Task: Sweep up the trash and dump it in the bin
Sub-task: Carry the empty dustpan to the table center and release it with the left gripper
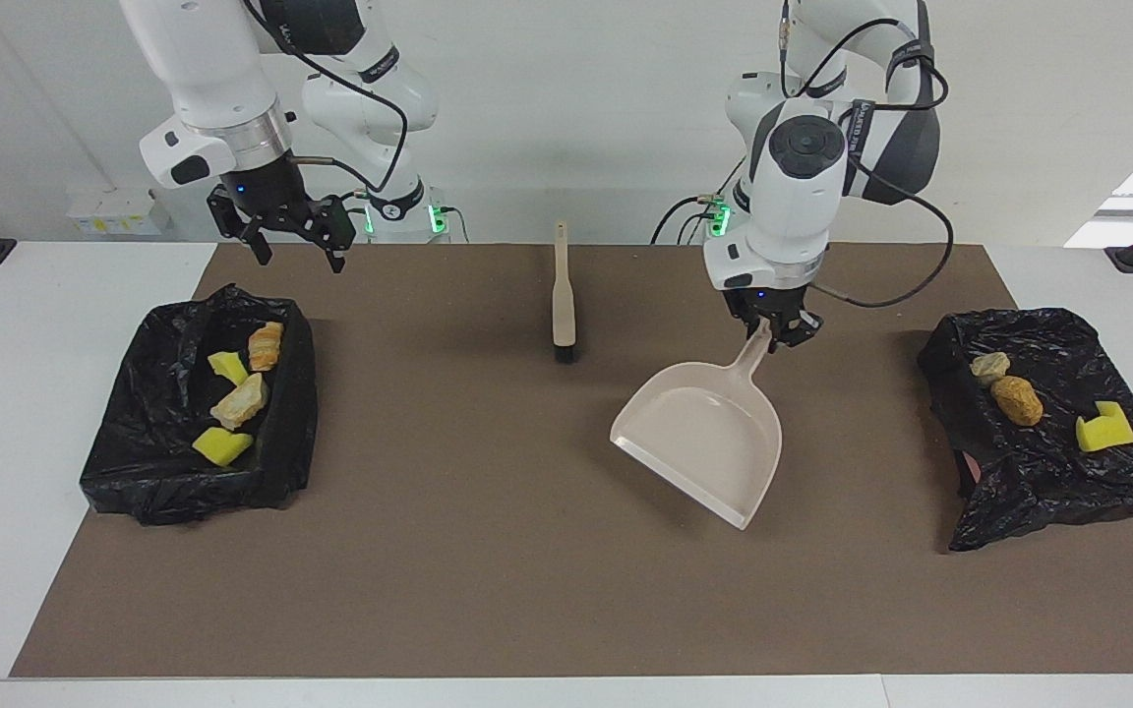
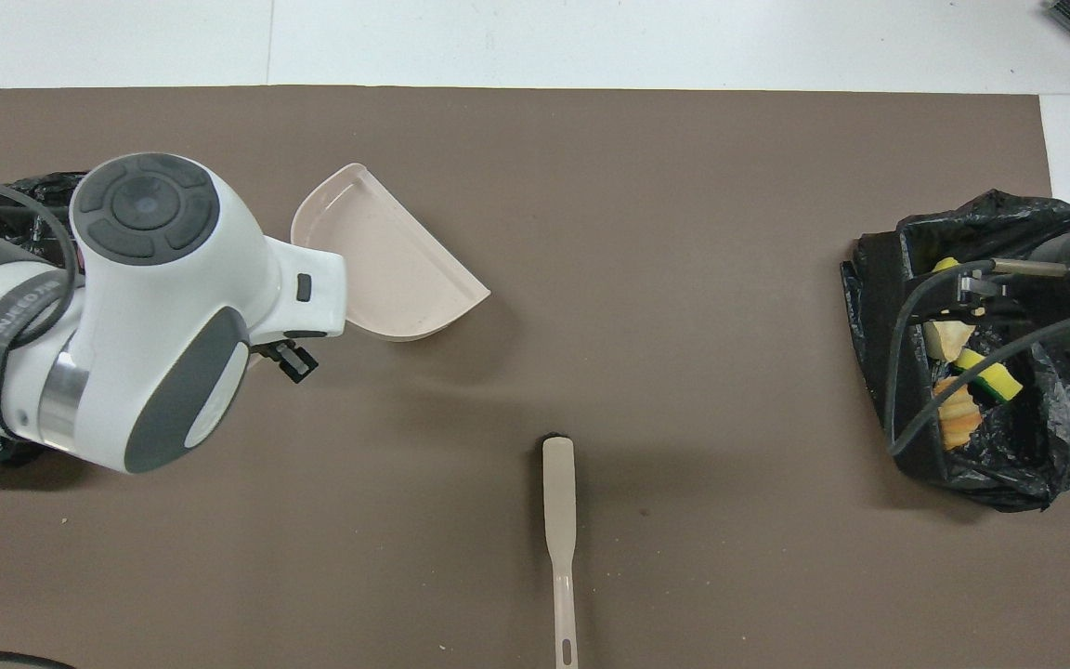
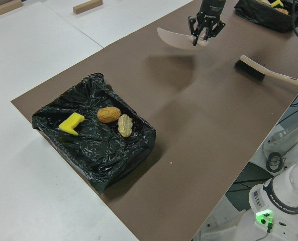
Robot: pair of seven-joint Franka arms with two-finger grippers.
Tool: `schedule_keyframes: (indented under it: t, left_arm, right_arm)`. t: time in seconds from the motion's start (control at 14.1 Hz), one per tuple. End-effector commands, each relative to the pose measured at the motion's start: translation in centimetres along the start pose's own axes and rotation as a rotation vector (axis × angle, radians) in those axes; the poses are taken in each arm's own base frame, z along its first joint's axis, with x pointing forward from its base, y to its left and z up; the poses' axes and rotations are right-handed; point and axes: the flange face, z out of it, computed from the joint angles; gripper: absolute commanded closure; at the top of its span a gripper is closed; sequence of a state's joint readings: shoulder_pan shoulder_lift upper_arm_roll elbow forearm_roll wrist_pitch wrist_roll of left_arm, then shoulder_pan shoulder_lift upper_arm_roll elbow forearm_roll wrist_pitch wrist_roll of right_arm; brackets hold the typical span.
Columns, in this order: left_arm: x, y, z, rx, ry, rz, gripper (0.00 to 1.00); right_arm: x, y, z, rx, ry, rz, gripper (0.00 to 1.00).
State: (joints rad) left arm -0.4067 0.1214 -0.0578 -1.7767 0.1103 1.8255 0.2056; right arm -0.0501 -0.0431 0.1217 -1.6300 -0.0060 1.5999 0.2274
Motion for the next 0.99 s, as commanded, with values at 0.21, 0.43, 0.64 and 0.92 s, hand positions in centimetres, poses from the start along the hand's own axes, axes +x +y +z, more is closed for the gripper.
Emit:
schedule_keyframes:
  t: [0.21, 0.43, 0.64, 0.92]
  left_arm:
    - [5.5, 8.1, 2.9, -0.143, 0.154, -0.341, 1.0]
    - [7.5, 11.6, 4.4, -0.17, 0.199, -0.405, 1.0]
    - [8.0, 14.8, 5.8, -0.186, 0.184, -0.481, 1.0]
    - [8.4, 17.9, 9.0, -0.221, 0.125, -0.675, 1.0]
  right_arm:
    - [-0.2, 0.4, -0.1, 0.021, 0.015, -0.021, 0.0]
    - [-0.2, 0.5, -0.1, 0.021, 0.015, -0.02, 0.0]
    - [-0.2, 0.4, -0.1, 0.021, 0.015, -0.021, 0.0]
    - [-0.2, 0.5, -0.1, 0.021, 0.015, -0.023, 0.0]
